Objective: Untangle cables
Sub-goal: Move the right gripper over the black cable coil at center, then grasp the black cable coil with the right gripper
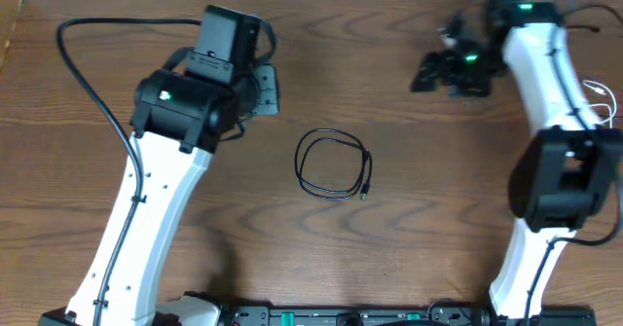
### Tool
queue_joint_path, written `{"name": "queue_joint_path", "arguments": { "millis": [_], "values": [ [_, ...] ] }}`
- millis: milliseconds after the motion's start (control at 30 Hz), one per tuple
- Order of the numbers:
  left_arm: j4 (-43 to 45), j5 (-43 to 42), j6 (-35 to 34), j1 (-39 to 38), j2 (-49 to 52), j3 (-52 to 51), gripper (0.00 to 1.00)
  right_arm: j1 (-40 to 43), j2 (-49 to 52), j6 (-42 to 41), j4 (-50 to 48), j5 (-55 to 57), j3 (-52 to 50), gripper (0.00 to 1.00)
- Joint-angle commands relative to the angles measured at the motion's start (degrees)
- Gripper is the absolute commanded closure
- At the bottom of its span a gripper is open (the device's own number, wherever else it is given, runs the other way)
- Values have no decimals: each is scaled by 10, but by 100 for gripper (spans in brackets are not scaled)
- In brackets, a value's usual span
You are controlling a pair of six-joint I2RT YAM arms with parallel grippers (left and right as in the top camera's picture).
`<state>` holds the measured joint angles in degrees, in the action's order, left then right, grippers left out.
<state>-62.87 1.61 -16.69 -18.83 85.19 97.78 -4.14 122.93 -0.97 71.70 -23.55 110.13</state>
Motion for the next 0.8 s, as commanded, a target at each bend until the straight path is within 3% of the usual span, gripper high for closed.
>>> {"name": "queue_joint_path", "arguments": {
  "millis": [0,133,500,767],
  "values": [
    [-3,3,-12,30,6,-3,51,-53,-17,-70,-1,81,-13,11],
    [-1,3,-12,49,6,-3,51,-123,-17,-118,-19,114,-50,17],
    [-1,3,-11,67,6,-3,51,-237,-17,-230,-122,149,-179,52],
    [-1,3,-12,67,6,-3,51,-280,-17,-296,-136,231,-217,59]
  ]
}}
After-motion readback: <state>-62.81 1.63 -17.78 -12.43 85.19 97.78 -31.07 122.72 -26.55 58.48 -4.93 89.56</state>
